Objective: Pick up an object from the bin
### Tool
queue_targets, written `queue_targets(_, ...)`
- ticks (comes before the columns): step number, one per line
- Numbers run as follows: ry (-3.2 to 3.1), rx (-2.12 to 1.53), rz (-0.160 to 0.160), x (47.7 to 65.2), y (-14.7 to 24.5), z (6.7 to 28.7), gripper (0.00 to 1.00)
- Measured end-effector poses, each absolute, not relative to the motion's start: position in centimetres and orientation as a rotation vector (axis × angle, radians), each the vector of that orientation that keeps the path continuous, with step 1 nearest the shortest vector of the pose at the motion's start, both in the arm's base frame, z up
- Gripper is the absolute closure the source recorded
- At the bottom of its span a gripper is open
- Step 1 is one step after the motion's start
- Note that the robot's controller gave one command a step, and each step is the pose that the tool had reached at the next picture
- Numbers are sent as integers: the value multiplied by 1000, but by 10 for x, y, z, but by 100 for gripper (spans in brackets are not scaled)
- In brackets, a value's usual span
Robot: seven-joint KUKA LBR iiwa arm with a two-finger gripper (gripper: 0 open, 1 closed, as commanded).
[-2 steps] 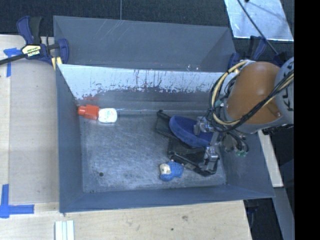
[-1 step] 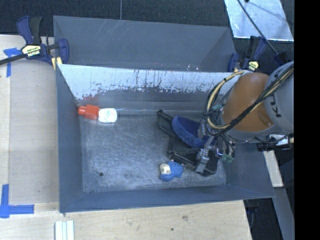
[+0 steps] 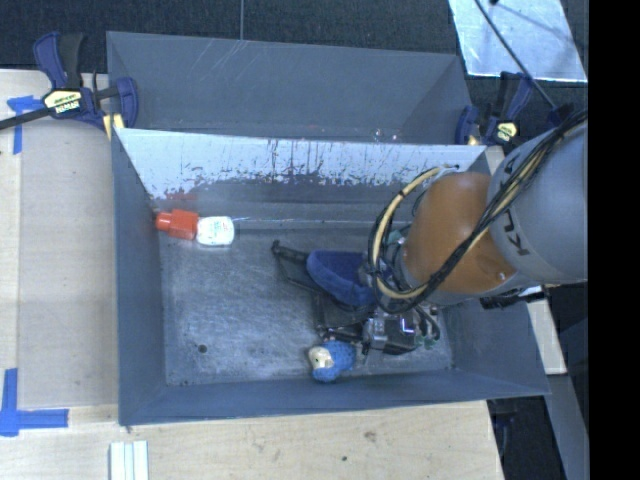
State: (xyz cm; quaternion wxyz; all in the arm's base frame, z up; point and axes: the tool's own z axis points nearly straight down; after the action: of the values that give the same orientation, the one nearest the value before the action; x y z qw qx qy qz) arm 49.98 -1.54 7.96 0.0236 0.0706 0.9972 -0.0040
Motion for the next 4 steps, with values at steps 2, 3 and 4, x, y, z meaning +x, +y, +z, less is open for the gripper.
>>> queue_targets(2,3115,271,-3,544,-47,156,100)
queue_targets(3,3127,265,-1,540,-45,151,0)
queue_targets(4,3093,416,6,538,-5,91,0)
